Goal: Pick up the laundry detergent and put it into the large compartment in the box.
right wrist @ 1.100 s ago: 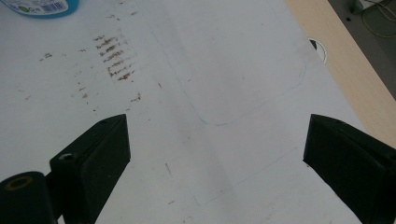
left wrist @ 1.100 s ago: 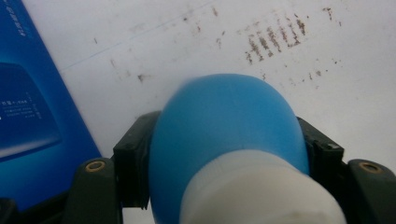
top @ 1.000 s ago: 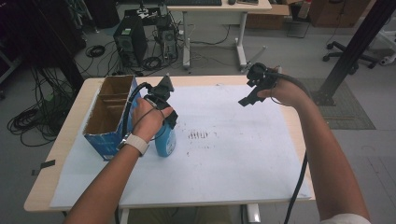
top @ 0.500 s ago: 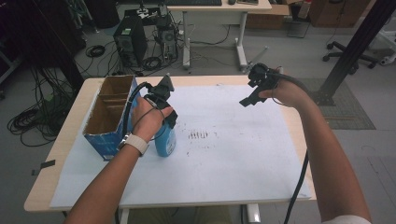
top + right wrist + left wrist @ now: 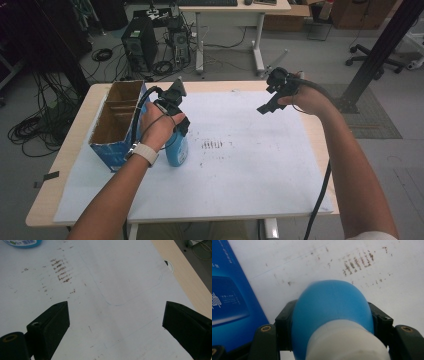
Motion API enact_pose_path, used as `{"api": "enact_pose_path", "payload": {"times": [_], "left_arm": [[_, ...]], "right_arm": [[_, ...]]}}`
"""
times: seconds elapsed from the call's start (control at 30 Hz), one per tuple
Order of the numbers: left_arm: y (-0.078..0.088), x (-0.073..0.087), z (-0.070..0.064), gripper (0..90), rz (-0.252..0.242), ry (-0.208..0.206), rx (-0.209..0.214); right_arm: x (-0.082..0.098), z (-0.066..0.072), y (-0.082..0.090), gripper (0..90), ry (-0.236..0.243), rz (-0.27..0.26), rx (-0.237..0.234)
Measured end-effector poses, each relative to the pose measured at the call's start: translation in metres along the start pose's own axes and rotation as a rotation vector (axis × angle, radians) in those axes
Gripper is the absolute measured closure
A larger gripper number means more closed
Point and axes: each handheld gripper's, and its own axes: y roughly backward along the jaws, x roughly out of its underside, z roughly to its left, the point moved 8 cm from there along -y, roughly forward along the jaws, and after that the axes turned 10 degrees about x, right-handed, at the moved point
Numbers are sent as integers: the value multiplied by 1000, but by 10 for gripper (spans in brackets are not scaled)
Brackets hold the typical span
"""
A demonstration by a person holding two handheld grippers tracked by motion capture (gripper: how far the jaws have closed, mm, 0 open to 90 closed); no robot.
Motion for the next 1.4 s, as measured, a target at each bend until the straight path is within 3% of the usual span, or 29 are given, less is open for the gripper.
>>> {"api": "enact_pose_path", "payload": {"times": [0.4, 1.4], "left_arm": [[15, 4, 0, 372, -2, 5, -7], [85, 10, -4, 373, -18, 11, -3]], "right_arm": [[-1, 1, 1, 74, 3, -3, -1], [-2, 5, 6, 76, 10, -13, 2]]}}
